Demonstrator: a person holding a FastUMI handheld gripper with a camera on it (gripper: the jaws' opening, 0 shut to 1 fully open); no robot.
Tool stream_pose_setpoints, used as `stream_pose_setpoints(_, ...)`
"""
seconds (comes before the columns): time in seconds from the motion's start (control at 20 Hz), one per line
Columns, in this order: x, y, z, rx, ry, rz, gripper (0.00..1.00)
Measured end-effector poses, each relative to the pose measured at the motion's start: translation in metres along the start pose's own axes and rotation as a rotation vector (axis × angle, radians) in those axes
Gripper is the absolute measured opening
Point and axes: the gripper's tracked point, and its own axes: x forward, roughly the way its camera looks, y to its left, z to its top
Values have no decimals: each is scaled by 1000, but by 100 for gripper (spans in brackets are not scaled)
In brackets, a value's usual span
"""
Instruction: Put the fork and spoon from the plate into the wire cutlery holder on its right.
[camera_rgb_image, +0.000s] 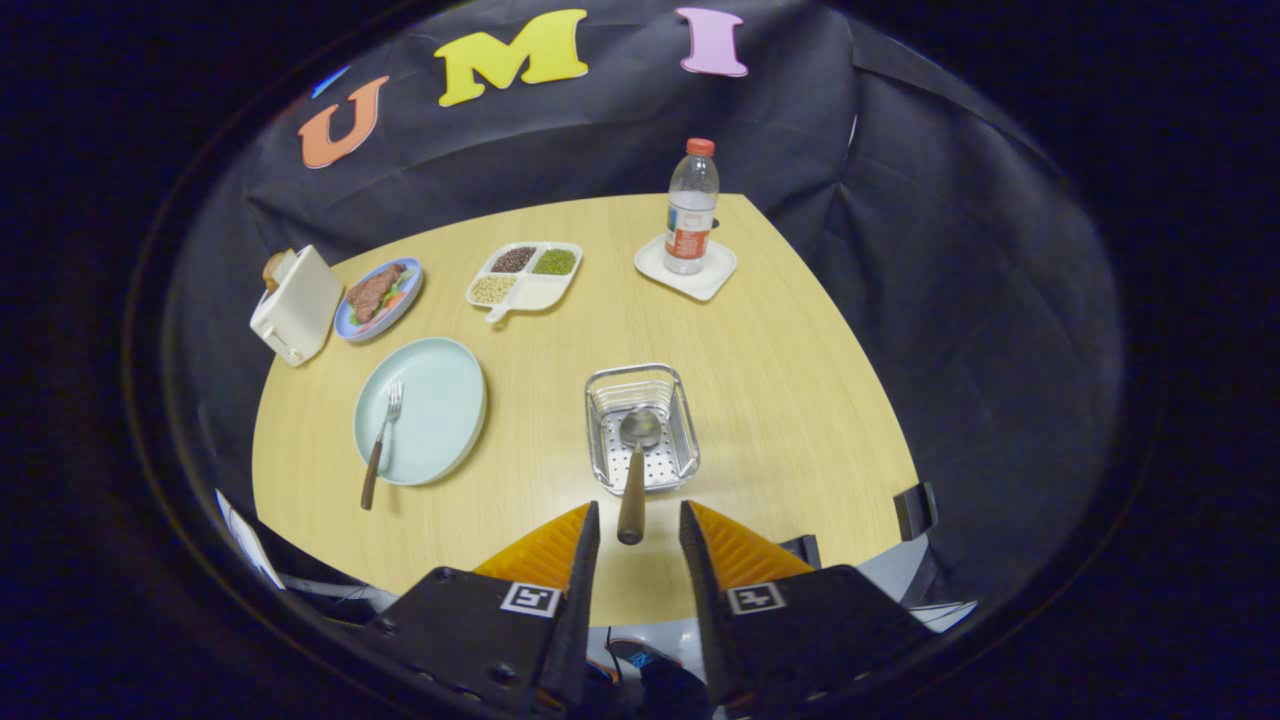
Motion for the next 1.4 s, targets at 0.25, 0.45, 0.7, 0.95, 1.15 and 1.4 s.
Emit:
stream_pose_setpoints(0.25,-16,27,24,-76,-75,16,90)
stream_pose_setpoints(0.45,-27,55,36,-86,-96,33,93)
stream_pose_setpoints(0.7,-33,92,45,-108,-112,58,94)
stream_pose_setpoints(0.95,-27,134,39,-130,-88,91,95)
stream_pose_setpoints(1.15,-10,163,22,-132,-44,105,95)
stream_pose_setpoints(1.4,16,205,-18,-142,38,128,94)
